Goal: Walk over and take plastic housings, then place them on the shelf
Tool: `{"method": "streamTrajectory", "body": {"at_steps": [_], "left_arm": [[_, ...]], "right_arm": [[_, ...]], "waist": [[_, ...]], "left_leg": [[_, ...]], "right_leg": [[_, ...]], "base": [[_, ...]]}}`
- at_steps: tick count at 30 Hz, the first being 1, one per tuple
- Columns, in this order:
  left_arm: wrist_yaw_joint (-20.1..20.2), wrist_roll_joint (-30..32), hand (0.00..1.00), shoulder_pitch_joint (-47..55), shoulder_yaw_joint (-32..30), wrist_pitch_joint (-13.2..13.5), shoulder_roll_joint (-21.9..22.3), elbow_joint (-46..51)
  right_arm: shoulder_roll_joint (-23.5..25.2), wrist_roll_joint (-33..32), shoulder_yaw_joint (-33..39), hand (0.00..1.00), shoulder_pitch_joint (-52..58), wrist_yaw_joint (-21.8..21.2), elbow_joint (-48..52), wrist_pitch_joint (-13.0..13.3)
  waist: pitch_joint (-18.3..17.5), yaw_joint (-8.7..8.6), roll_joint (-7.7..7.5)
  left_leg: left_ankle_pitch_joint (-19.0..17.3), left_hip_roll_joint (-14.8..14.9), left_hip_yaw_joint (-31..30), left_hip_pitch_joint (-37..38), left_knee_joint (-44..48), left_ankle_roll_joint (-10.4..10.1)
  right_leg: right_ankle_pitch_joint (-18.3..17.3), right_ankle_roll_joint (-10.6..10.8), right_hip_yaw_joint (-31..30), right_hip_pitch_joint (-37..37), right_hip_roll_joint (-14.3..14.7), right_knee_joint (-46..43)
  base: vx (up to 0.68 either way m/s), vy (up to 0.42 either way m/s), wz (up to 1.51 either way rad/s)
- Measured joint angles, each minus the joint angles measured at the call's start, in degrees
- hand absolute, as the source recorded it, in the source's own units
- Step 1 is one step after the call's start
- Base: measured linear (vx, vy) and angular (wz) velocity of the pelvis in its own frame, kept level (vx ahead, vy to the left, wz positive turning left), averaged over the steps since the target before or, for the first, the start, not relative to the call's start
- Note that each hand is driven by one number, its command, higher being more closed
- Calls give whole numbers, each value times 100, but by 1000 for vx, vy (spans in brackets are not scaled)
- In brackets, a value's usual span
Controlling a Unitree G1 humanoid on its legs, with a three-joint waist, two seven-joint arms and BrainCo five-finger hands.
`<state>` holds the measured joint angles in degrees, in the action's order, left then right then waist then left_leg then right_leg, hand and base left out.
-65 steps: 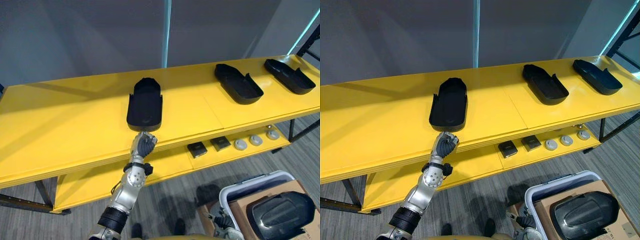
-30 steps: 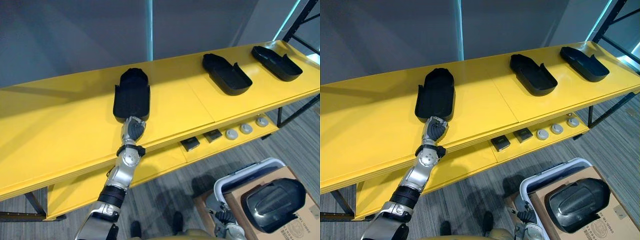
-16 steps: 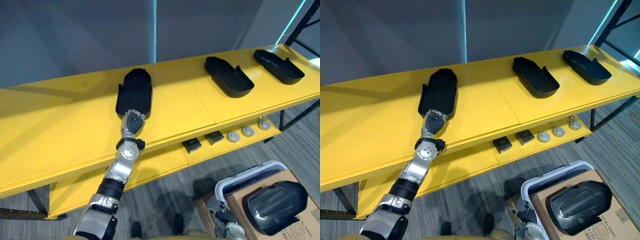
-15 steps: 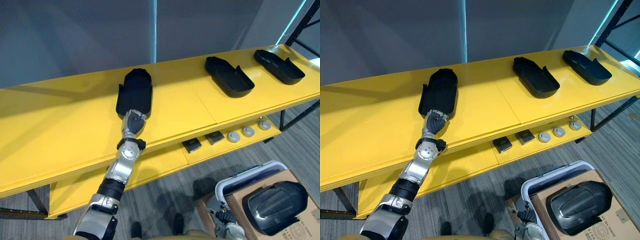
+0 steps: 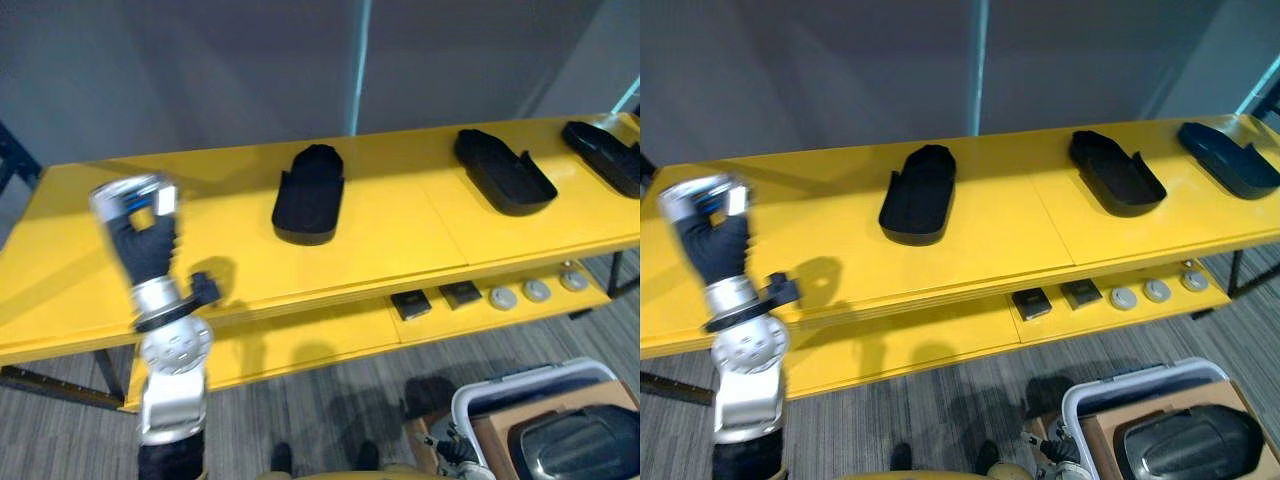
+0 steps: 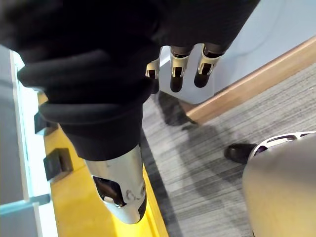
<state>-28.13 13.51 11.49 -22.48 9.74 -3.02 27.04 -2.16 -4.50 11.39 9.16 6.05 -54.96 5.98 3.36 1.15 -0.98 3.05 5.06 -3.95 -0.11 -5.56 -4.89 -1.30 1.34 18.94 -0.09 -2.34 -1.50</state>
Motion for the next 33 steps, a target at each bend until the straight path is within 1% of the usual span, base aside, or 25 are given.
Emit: {"method": "streamTrajectory", "body": {"at_steps": [2, 3, 6, 7, 8, 9, 10, 11, 12, 15, 17, 22, 24, 25, 26, 30, 33], "left_arm": [[-55, -270, 100, 747, -200, -9, 215, -228], [32, -435, 100, 941, -212, -10, 266, -468], [481, -901, 100, 1271, -206, -76, 340, -1713], [714, -1077, 100, 1284, -190, -154, 376, -2377], [947, -1165, 0, 1273, -155, -264, 409, -2987], [1046, -1183, 0, 1267, -109, -301, 409, -3282], [1202, -1184, 0, 1243, 43, -362, 409, -3829], [1276, -1184, 0, 1224, 126, -410, 416, -4086], [1362, -1178, 0, 1176, 296, -460, 419, -4544], [1488, -1179, 0, 914, 566, -501, 460, -5645], [1549, -1174, 0, 786, 685, -504, 454, -5999], [1561, -1054, 0, 556, 1042, -499, 365, -6572], [1560, -1030, 0, 484, 1175, -498, 316, -6652], [1560, -996, 0, 477, 1193, -486, 289, -6693], [1558, -986, 0, 470, 1257, -487, 229, -6755], [1560, -848, 0, 338, 1455, -486, 112, -6760], [1561, -825, 0, 150, 1620, -479, 65, -6741]], "right_arm": [[108, 3, -26, 0, 31, 1, 231, -12], [143, 7, -48, 0, 37, 2, 394, -13], [168, 13, -233, 0, 30, -5, 699, -29], [172, 17, -324, 0, 25, -12, 824, -35], [190, 38, -347, 0, 36, -18, 931, -38], [195, 57, -348, 0, 34, -19, 937, -38], [199, 60, -348, 0, 36, -19, 937, -51], [199, 60, -346, 0, 38, -19, 937, -77], [200, 59, -344, 0, 42, -17, 936, -108], [226, 57, -297, 0, 150, -5, 926, -123], [239, 56, -282, 0, 172, 3, 897, -135], [227, 52, -57, 0, 128, 32, 630, -133], [212, 49, -43, 0, 134, 51, 565, -134], [212, 47, -47, 0, 120, 49, 561, -134], [212, 44, -45, 0, 109, 50, 561, -134], [177, -4, -10, 0, 42, 113, 561, -129], [172, -54, 83, 0, -118, 153, 591, -70]], "waist": [[-20, 64, -29], [-24, 131, -24], [-38, 169, -32], [-58, 179, -49], [-87, 164, -55], [-115, 152, -61], [-163, 150, -58], [-181, 143, -62], [-197, 131, -60], [-270, 123, -64], [-264, 116, -36], [-317, 82, 82], [-317, 32, 125], [-309, -25, 144], [-308, -31, 156], [-258, -39, 120], [-115, -51, 84]], "left_leg": [[-21, -1, -66, 22, 2, 28], [-50, 3, -54, 33, 3, 60], [-125, -9, 64, 38, 116, 128], [-182, -13, 189, 23, 210, 186], [-187, -23, 217, 37, 249, 186], [-187, -28, 228, 49, 249, 186], [-186, -38, 247, 57, 242, 184], [-185, -44, 255, 63, 238, 182], [-186, -54, 266, 91, 219, 182], [-203, -74, 290, 119, 156, 155], [-191, -79, 342, 169, 138, 138], [-169, -99, 405, 211, 36, 159], [-167, -103, 407, 212, 15, 163], [-167, -103, 418, 209, 14, 162], [-169, -100, 438, 214, 16, 161], [-208, -93, 530, 262, 21, 109], [-291, -75, 659, 292, 132, 96]], "right_leg": [[-83, 25, 107, 25, -58, -99], [-98, 36, 112, 28, -73, -122], [-125, 74, 140, 80, -125, -156], [-150, 89, 129, 90, -160, -192], [-166, 90, 120, 90, -186, -240], [-170, 95, 116, 92, -194, -242], [-171, 98, 110, 92, -208, -241], [-173, 101, 107, 94, -215, -240], [-177, 107, 104, 112, -227, -238], [-180, 113, 90, 118, -247, -225], [-179, 114, 33, 122, -248, -222], [-145, 156, -44, 125, -240, -115], [-139, 165, -71, 123, -233, -79], [-136, 168, -88, 126, -226, -50], [-136, 168, -118, 123, -215, -35], [-137, 166, -213, 121, -177, -32], [-132, 158, -357, 74, -157, -50]], "base": [[5, 0, 26], [3, 0, 9], [-5, 17, 3], [-2, 28, -11], [5, 27, -9], [35, 23, -5], [41, 23, -3], [49, 25, -4], [0, 0, 0], [7, 5, -1], [18, 13, -12], [21, 10, -8], [40, 8, -3], [48, 2, -7], [53, -1, -10], [48, 0, -15], [19, 6, -21]]}}
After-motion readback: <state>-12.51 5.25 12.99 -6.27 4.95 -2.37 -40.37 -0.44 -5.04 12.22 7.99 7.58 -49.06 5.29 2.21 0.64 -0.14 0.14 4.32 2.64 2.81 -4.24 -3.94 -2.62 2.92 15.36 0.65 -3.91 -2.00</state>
